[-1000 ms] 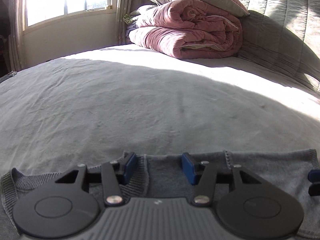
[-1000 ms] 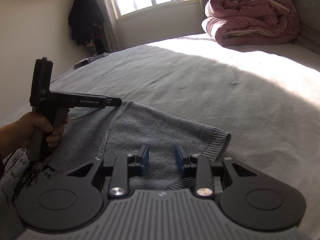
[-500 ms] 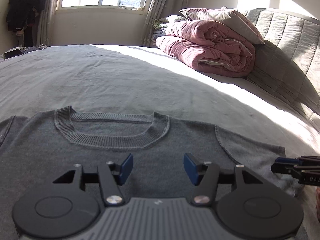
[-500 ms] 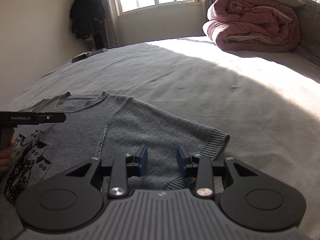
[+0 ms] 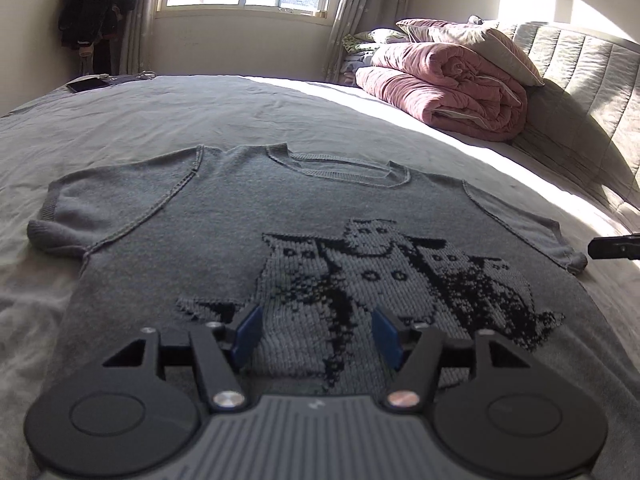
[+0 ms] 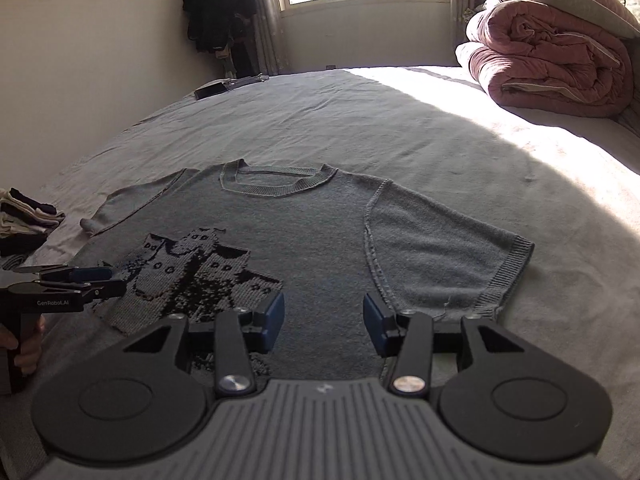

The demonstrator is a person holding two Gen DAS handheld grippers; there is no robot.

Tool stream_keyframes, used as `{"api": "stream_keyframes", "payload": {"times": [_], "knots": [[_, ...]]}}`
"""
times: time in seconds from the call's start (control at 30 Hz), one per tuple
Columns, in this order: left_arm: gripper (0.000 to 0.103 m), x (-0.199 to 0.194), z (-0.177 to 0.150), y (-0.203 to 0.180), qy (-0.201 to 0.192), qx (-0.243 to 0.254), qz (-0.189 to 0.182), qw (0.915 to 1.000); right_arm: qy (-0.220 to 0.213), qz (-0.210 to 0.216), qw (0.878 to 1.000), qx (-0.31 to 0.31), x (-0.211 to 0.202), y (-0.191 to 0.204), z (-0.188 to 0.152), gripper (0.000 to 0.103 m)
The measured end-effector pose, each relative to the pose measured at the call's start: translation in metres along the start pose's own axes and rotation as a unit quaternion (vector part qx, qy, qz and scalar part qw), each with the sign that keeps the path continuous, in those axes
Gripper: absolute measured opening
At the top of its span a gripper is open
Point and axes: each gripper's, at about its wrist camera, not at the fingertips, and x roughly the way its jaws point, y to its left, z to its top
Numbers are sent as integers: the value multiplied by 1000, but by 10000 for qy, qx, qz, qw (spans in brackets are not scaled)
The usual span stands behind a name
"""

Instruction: Fold clothes

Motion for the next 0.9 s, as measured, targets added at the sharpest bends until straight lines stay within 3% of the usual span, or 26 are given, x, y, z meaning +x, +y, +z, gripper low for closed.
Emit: {"api": "stream_keyframes", "payload": {"times": [0.2,0.37,0.7,0.9], "knots": [[63,-42,-27,24,-43,-169,-50,9998,337,-61,9994,-74,-7,49,-10,49],[63,-62,-33,38,-46,-488,-9,9988,475,-349,9980,-223,-10,90,-24,50],[71,-79,-37,31,301,124,267,9991,492,-669,9965,-117,-6,125,-43,58],[81,-76,-20,13,223,597,37,9980,533,-995,9934,190,-1,113,-53,59]]}}
